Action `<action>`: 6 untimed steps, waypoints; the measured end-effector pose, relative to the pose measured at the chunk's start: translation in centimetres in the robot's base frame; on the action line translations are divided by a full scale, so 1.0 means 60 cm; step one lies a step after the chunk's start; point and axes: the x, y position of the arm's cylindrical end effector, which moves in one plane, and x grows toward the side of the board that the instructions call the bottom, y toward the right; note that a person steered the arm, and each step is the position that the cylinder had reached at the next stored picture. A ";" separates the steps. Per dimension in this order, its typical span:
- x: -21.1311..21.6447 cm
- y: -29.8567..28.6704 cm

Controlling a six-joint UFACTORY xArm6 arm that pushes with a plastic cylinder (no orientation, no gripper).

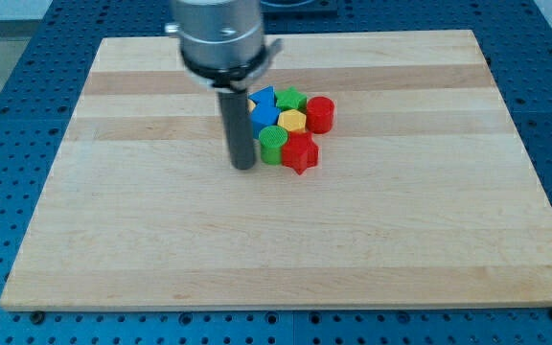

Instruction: Move the blue cube into the group of blocks

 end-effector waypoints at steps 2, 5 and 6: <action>-0.022 0.018; -0.085 -0.022; -0.109 -0.006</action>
